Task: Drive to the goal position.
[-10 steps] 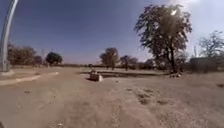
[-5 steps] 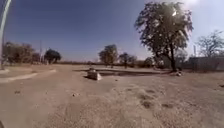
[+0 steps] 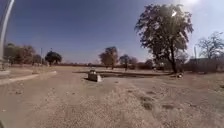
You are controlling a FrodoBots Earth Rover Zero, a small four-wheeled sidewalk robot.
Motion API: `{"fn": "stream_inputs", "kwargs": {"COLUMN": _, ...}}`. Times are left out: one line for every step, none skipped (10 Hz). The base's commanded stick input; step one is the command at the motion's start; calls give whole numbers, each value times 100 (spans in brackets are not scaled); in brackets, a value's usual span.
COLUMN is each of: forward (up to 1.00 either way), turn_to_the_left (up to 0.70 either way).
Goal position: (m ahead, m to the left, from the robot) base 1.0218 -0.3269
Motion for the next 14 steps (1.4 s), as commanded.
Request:
{"fn": "stream_inputs", "kwargs": {"forward": 50, "turn_to_the_left": 50}}
{"fn": "stream_inputs", "kwargs": {"forward": 50, "turn_to_the_left": 46}}
{"fn": "stream_inputs", "kwargs": {"forward": 50, "turn_to_the_left": 39}}
{"fn": "stream_inputs", "kwargs": {"forward": 50, "turn_to_the_left": 32}}
{"fn": "stream_inputs", "kwargs": {"forward": 50, "turn_to_the_left": 26}}
{"fn": "stream_inputs", "kwargs": {"forward": 50, "turn_to_the_left": 19}}
{"fn": "stream_inputs", "kwargs": {"forward": 50, "turn_to_the_left": 12}}
{"fn": "stream_inputs", "kwargs": {"forward": 50, "turn_to_the_left": 6}}
{"fn": "stream_inputs", "kwargs": {"forward": 50, "turn_to_the_left": 0}}
{"fn": "stream_inputs", "kwargs": {"forward": 50, "turn_to_the_left": 0}}
{"fn": "stream_inputs", "kwargs": {"forward": 50, "turn_to_the_left": 0}}
{"fn": "stream_inputs", "kwargs": {"forward": 50, "turn_to_the_left": 0}}
{"fn": "stream_inputs", "kwargs": {"forward": 50, "turn_to_the_left": 0}}
{"fn": "stream_inputs", "kwargs": {"forward": 50, "turn_to_the_left": 0}}
